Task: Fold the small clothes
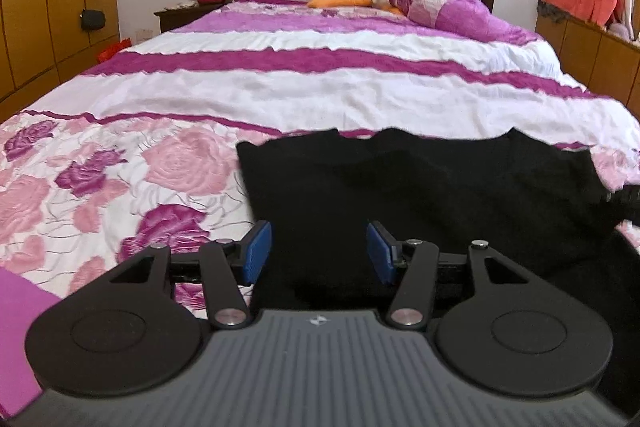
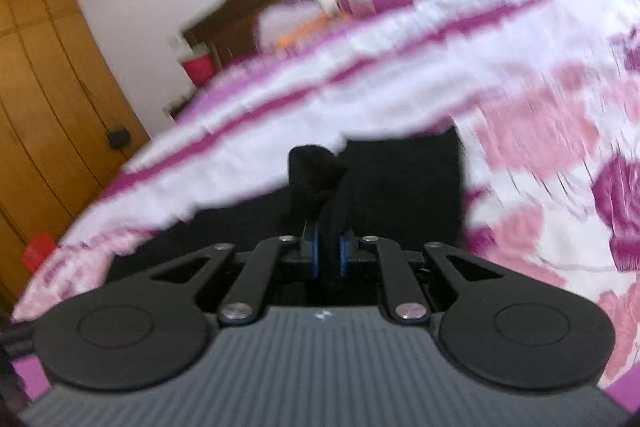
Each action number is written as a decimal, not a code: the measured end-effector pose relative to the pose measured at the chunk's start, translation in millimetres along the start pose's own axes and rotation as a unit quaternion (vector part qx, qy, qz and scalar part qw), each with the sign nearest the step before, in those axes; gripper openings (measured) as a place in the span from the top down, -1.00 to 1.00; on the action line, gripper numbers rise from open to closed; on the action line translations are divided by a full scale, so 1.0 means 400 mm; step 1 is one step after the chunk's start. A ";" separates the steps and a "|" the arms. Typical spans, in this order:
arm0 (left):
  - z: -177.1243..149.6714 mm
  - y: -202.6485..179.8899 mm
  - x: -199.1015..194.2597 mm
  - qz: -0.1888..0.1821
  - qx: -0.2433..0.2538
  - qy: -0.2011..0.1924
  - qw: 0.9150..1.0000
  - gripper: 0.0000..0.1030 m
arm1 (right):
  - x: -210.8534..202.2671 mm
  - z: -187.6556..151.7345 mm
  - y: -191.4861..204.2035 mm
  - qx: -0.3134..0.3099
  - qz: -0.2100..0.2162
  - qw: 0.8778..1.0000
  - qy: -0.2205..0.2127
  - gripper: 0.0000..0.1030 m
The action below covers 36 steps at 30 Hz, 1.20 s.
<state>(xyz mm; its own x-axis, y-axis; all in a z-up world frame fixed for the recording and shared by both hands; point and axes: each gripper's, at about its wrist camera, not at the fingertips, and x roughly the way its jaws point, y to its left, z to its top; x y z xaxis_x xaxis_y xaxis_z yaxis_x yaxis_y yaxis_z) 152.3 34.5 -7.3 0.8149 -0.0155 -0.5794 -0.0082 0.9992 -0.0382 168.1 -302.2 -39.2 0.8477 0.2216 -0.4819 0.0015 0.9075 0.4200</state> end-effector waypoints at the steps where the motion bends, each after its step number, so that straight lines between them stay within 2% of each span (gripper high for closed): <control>1: 0.000 -0.004 0.013 0.002 0.002 0.004 1.000 -0.14 | 0.016 -0.006 -0.013 0.005 -0.010 1.000 0.015 0.70; 2: 0.000 -0.004 0.024 0.004 0.003 0.006 1.000 -0.14 | 0.032 -0.012 -0.031 0.009 -0.010 0.999 0.029 0.64; 4: 0.002 0.000 0.036 0.005 0.001 0.009 1.000 -0.14 | 0.031 -0.019 -0.046 0.009 0.001 1.000 0.028 0.58; 8: 0.017 0.006 0.056 0.000 -0.010 0.009 1.000 -0.14 | 0.006 -0.005 -0.038 0.003 0.004 1.000 0.000 -0.16; 11: 0.028 0.004 0.065 -0.001 -0.013 0.005 1.000 -0.14 | 0.009 0.015 -0.026 -0.021 0.008 1.000 -0.016 -0.19; 15: 0.036 -0.006 0.077 -0.004 -0.013 -0.004 1.000 -0.14 | 0.049 0.037 -0.026 -0.034 -0.021 0.999 -0.007 -0.19; 16: 0.036 -0.011 0.079 -0.003 -0.010 -0.010 1.000 -0.14 | 0.063 0.039 -0.031 -0.031 -0.023 0.999 -0.003 -0.17; 17: 0.036 -0.016 0.081 0.001 -0.005 -0.015 1.000 -0.14 | 0.077 0.039 -0.037 -0.029 -0.016 0.999 0.007 -0.03; 18: 0.036 -0.022 0.083 0.006 0.002 -0.022 1.000 -0.14 | 0.086 0.039 -0.042 -0.027 0.000 0.999 0.020 0.57; 19: 0.035 -0.026 0.084 0.009 0.005 -0.027 1.000 -0.14 | 0.092 0.041 -0.045 -0.023 0.015 0.999 0.028 0.81; 20: 0.035 -0.029 0.088 0.011 0.007 -0.034 0.999 -0.13 | 0.087 0.043 -0.042 -0.022 0.019 0.999 0.024 0.80; 22: 0.035 -0.030 0.100 0.010 0.003 -0.043 0.999 -0.13 | 0.050 0.049 -0.027 -0.043 0.021 0.999 -0.023 0.81; 24: 0.035 -0.030 0.122 0.018 0.000 -0.042 0.999 -0.13 | 0.021 0.057 -0.010 -0.067 0.003 0.995 -0.068 0.81; 26: 0.032 -0.027 0.155 0.035 -0.007 -0.038 0.999 -0.13 | 0.026 0.063 -0.006 -0.086 -0.026 0.992 -0.088 0.81; 28: 0.020 -0.023 0.196 0.057 -0.008 -0.029 0.998 -0.13 | 0.055 0.063 -0.014 -0.098 -0.049 0.991 -0.080 0.81; 30: 0.005 -0.018 0.224 0.069 -0.003 -0.027 0.997 -0.14 | 0.098 0.052 -0.038 -0.088 -0.054 0.994 -0.045 0.80; 32: -0.003 -0.008 0.234 0.067 -0.010 -0.031 0.997 -0.15 | 0.132 0.038 -0.063 -0.073 -0.054 0.996 -0.021 0.81; 36: -0.006 0.002 0.239 0.063 -0.014 -0.032 0.997 -0.15 | 0.145 0.040 -0.061 -0.070 -0.058 0.996 -0.015 0.81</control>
<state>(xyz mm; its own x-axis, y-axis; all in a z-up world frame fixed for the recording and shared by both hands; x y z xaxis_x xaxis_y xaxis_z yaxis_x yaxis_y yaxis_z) 228.8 33.6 -64.6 0.8416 0.1129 -0.5281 -0.1274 0.9918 0.0089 225.7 -317.4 -65.0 0.8618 0.1042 -0.4964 0.0272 0.9677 0.2505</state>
